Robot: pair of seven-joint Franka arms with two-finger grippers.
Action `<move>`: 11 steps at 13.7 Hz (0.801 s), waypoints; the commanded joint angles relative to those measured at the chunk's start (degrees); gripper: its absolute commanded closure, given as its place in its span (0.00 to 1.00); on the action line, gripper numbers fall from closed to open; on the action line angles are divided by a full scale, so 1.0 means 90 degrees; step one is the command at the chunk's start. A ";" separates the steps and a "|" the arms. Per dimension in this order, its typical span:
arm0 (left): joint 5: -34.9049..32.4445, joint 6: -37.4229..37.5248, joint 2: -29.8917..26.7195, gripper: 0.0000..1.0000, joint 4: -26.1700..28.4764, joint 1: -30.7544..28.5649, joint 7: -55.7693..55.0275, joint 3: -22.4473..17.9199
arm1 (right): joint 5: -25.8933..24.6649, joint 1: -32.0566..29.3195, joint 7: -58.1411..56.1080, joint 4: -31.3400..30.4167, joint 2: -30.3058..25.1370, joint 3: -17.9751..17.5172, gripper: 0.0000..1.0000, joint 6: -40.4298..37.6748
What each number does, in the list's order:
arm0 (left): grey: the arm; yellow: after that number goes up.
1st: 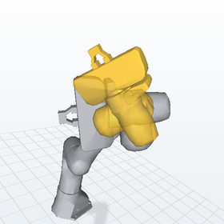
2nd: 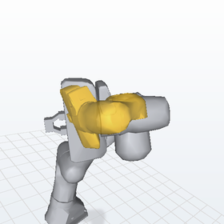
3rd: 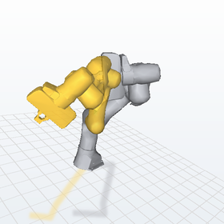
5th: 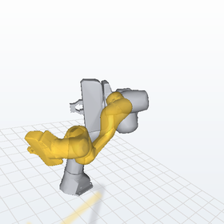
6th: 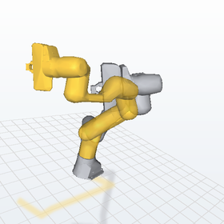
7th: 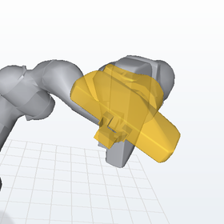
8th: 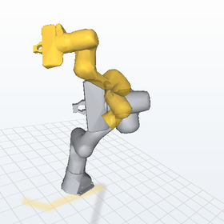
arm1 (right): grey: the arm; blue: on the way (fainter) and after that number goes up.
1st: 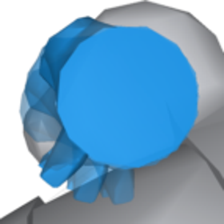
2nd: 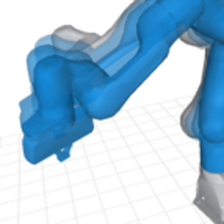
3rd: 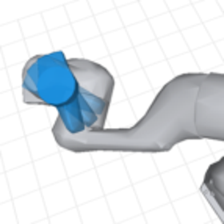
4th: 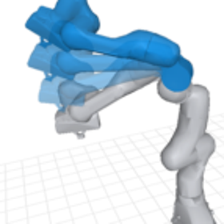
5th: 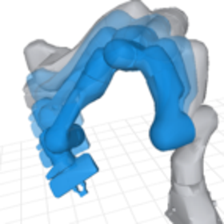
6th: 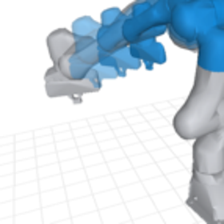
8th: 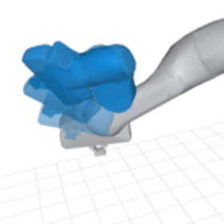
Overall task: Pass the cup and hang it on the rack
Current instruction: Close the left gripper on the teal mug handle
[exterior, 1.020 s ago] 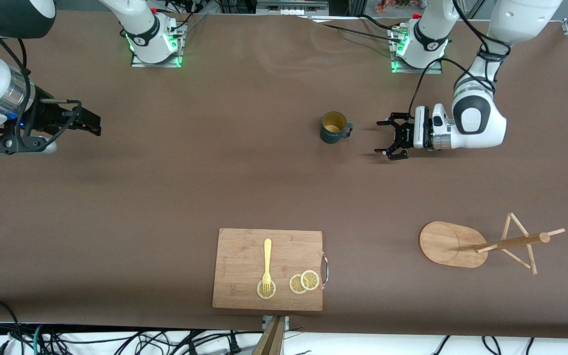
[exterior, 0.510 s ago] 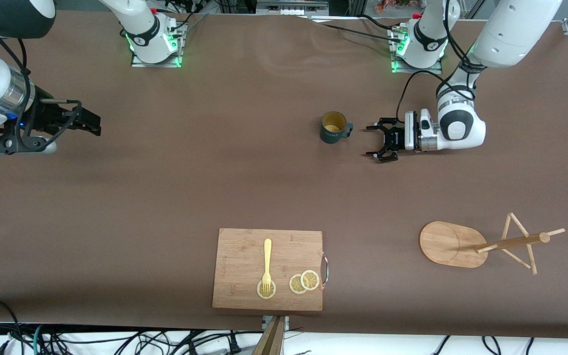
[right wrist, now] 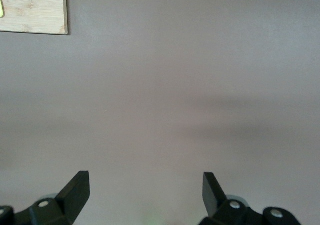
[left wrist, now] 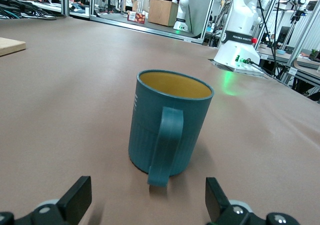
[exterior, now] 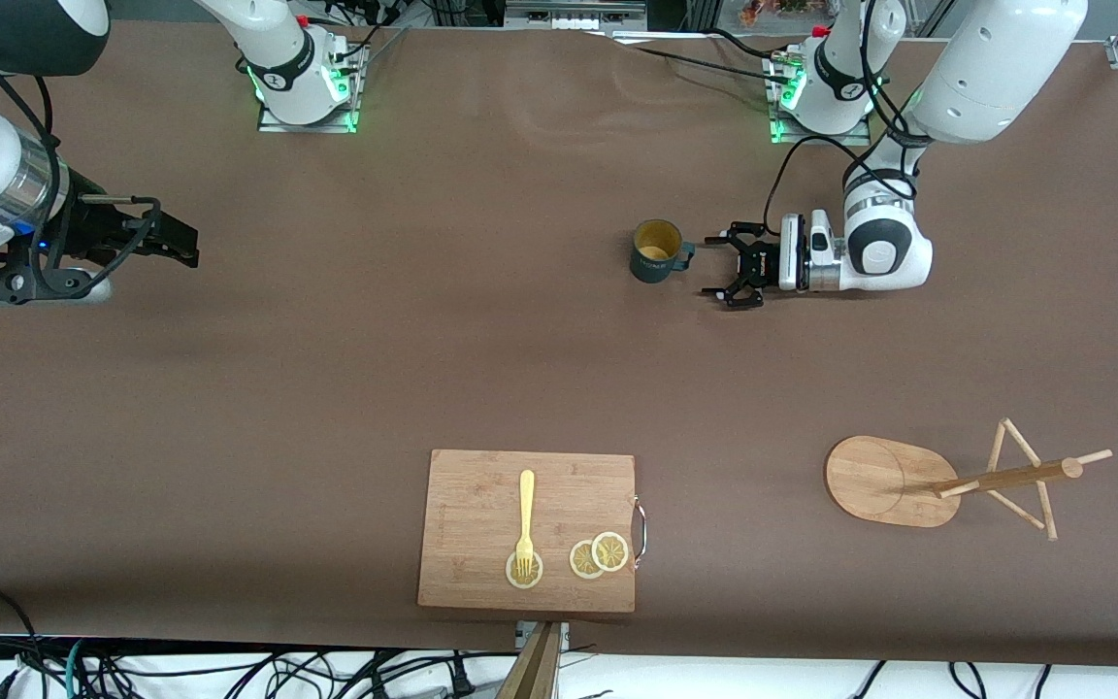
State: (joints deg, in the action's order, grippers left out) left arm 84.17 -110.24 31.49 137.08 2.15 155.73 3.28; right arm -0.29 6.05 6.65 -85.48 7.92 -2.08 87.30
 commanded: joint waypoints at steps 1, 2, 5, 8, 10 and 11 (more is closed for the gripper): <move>0.0655 0.0139 -0.0022 0.00 0.0314 0.0063 0.0917 0.0123 | 0.0101 -0.0106 0.0061 0.0034 -0.0040 -0.0081 0.00 -0.0061; 0.0860 0.0139 -0.0032 0.00 0.0422 0.0063 0.1035 0.0230 | 0.0101 -0.0106 0.0061 0.0034 -0.0049 -0.0081 0.00 -0.0061; 0.0980 0.0208 -0.0032 0.00 0.0530 0.0063 0.1075 0.0299 | 0.0101 -0.0106 0.0061 0.0034 -0.0050 -0.0081 0.00 -0.0061; 0.1106 0.0208 -0.0022 0.00 0.0569 0.0073 0.1066 0.0299 | 0.0101 -0.0106 0.0061 0.0034 -0.0050 -0.0081 0.00 -0.0061; 0.1242 0.0208 -0.0012 0.00 0.0657 0.0093 0.1056 0.0299 | 0.0101 -0.0106 0.0061 0.0034 -0.0040 -0.0081 0.00 -0.0061; 0.1292 0.0198 0.0007 0.00 0.0667 0.0102 0.1085 0.0309 | 0.0101 -0.0106 0.0061 0.0034 -0.0040 -0.0081 0.00 -0.0061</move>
State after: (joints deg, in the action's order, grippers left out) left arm 92.53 -109.60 31.48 141.21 2.88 157.21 6.25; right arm -0.29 6.03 6.65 -85.48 7.92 -2.08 87.30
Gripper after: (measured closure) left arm 0.000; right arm 0.000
